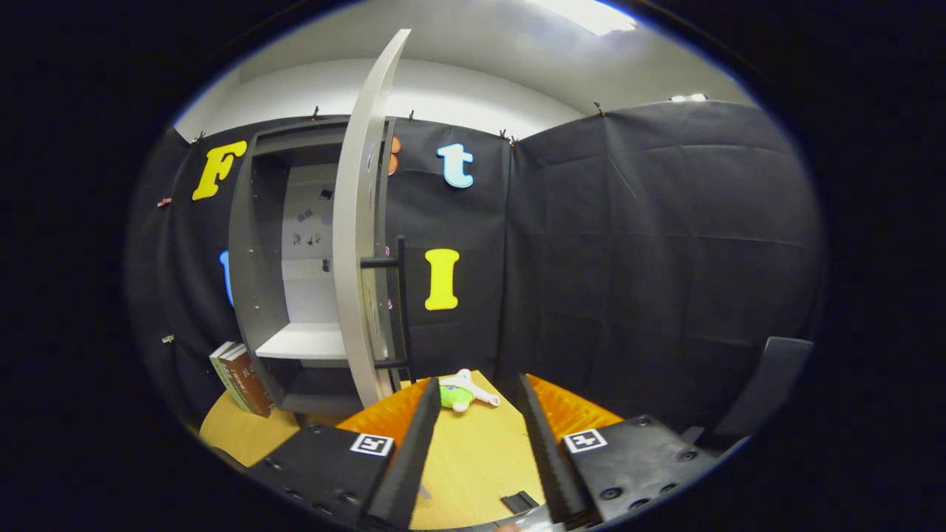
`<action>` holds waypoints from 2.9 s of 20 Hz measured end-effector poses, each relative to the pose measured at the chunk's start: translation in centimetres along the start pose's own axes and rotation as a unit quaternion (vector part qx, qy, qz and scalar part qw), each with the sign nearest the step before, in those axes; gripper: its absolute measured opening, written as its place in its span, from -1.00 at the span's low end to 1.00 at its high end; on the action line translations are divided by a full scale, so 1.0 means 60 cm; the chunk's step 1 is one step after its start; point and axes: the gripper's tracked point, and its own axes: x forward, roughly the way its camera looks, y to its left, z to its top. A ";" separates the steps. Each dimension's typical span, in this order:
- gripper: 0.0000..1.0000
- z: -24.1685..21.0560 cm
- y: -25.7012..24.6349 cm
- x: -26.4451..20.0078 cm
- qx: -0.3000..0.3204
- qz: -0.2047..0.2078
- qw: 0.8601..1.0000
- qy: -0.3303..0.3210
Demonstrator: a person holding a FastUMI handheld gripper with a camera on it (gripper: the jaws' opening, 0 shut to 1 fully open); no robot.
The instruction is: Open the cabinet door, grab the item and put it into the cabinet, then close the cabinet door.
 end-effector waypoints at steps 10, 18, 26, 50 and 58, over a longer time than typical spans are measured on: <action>0.97 -0.247 0.082 -0.085 0.018 0.049 0.986 0.161; 0.97 -0.408 0.255 -0.103 0.000 0.129 0.960 0.247; 0.97 -0.581 0.357 -0.018 -0.037 0.134 0.936 0.323; -0.63 -0.649 0.392 0.030 -0.072 0.109 0.925 0.358; -0.63 -0.460 0.403 0.039 -0.053 0.130 0.943 0.300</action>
